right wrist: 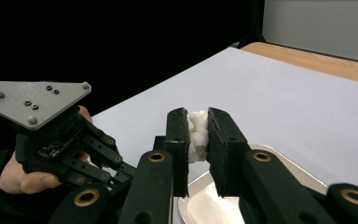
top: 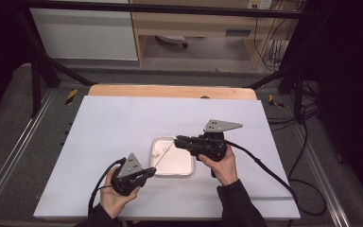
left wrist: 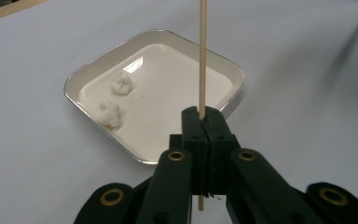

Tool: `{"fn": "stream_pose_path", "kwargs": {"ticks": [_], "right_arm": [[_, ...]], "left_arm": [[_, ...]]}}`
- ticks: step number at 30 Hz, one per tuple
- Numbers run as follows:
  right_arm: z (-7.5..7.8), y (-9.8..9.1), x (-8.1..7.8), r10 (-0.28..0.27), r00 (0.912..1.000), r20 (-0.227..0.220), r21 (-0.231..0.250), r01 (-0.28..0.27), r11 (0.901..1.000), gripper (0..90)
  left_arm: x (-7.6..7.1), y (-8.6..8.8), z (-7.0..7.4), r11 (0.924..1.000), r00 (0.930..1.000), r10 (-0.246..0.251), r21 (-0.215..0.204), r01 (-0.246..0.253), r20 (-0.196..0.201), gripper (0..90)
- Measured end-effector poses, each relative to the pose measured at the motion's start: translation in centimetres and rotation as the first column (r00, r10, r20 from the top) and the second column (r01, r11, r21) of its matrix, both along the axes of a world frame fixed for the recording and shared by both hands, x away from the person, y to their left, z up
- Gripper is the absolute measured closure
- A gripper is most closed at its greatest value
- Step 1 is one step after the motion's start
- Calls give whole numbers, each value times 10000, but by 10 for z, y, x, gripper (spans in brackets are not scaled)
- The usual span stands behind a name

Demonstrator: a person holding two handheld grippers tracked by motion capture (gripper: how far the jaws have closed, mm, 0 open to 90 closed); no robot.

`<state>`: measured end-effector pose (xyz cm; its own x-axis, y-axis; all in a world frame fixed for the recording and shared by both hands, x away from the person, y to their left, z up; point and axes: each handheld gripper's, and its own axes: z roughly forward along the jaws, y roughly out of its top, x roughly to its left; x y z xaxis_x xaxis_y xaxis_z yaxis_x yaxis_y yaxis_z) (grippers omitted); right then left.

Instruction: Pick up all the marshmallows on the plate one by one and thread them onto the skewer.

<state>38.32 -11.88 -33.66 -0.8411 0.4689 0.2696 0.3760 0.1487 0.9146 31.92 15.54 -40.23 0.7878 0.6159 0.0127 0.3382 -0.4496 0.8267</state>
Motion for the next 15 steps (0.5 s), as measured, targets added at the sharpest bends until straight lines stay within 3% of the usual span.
{"fn": "stream_pose_path", "kwargs": {"ticks": [15], "right_arm": [[-4,4,3,289,9989,-363,296,-278,9992,803]], "left_arm": [[-4,0,1,10000,9989,-47,2,47,464,889]]}}
